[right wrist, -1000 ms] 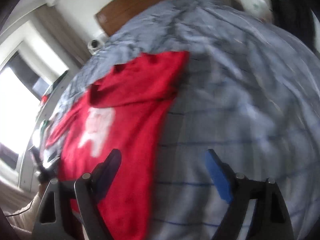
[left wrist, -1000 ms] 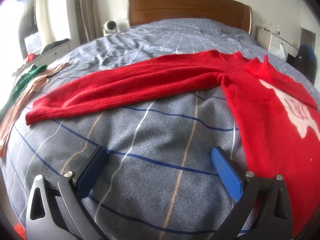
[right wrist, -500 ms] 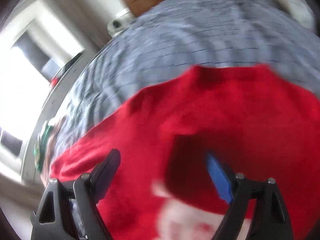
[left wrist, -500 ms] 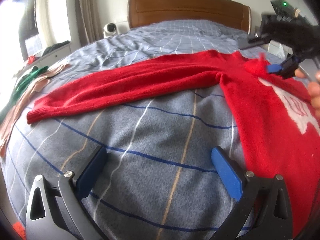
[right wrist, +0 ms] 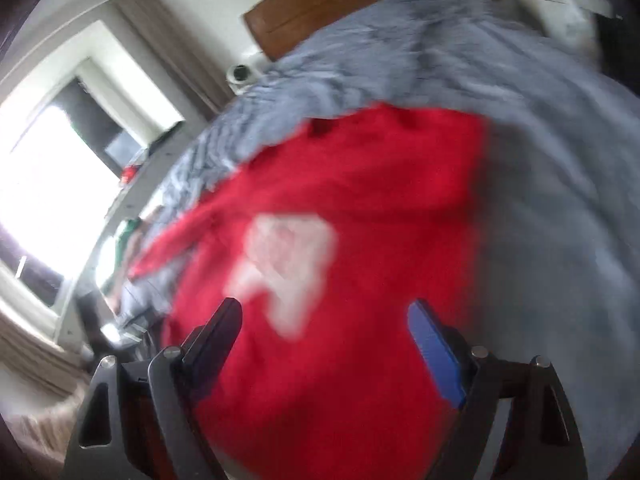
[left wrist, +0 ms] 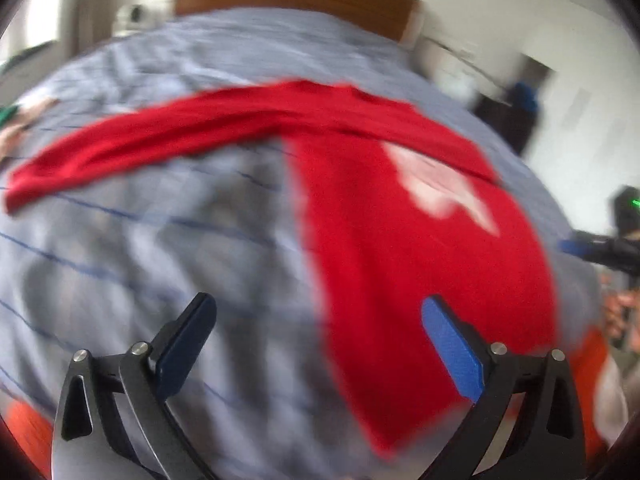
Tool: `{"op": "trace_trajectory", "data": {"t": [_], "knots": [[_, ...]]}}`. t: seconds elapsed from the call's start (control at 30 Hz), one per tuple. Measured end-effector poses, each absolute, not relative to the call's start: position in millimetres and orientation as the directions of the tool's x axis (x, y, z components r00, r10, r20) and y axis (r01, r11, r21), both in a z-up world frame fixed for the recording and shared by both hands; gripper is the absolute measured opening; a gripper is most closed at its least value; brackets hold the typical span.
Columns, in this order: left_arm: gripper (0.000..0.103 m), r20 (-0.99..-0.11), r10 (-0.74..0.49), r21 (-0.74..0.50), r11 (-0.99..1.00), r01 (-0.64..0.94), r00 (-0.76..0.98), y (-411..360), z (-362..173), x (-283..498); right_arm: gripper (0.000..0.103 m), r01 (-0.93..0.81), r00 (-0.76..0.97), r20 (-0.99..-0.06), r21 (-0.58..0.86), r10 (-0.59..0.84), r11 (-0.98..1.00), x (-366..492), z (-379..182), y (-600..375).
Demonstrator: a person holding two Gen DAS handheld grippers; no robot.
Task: Fold small clothes
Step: 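Grasp the sweater side edge with the left gripper while the right gripper grasps the hem corner, then lift the sweater side with the left gripper and fold it over the body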
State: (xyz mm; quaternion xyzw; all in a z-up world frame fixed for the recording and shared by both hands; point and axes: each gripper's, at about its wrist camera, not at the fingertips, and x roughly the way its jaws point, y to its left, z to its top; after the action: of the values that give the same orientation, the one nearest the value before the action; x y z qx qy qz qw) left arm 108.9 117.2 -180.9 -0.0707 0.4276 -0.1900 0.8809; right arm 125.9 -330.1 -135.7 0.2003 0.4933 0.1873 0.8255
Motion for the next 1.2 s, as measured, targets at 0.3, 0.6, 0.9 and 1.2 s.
{"op": "trace_trajectory", "data": {"t": [0.3,0.6,0.9,1.2], "knots": [[0.102,-0.818,-0.346,-0.211,0.924,0.32,0.459,62,-211,91,0.081,-0.096,0.302,-0.753,0.586,0.584,0.805,56,-187,-306],[0.004,-0.816,-0.456,-0.374,0.885,0.277,0.355,80,-224,95,0.006,-0.106,0.292,-0.8,0.517,0.524,0.849,53,-187,-288],[0.003,-0.882,-0.325,-0.219,0.924,0.314,0.341,81,-221,78,0.005,-0.103,0.271,-0.84,0.461,0.471,0.881,15,-157,-269],[0.073,-0.872,-0.296,-0.19,0.939,0.287,0.39,84,-203,79,0.071,0.025,0.285,-0.873,0.419,0.395,0.908,25,-184,-282]]}}
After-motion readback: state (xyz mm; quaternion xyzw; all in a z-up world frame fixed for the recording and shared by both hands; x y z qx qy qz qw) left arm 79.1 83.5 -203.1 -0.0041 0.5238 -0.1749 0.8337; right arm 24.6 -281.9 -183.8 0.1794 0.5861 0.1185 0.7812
